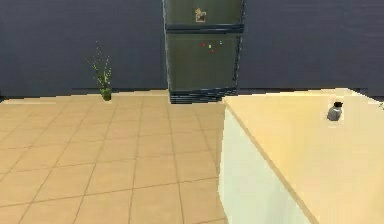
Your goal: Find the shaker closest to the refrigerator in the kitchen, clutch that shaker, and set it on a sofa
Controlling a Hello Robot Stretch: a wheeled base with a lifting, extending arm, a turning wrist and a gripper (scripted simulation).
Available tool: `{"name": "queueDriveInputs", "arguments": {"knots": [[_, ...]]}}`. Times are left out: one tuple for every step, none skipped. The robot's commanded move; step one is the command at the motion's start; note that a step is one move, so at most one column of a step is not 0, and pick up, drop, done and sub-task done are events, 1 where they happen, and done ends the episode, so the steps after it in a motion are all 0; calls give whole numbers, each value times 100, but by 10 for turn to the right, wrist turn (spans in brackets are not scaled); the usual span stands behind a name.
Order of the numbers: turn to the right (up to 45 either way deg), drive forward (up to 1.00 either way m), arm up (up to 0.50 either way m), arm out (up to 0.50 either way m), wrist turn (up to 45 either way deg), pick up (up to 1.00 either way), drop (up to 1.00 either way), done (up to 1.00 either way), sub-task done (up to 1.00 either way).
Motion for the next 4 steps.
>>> {"name": "queueDriveInputs", "arguments": {"knots": [[0, 55, 0, 0, 0, 0, 0, 0, 0], [-240, 0, 0, 0, 0, 0, 0, 0, 0], [0, 0, 50, 0, 0, 0, 0, 0, 0], [0, 0, 38, 0, 0, 0, 0, 0, 0]]}}
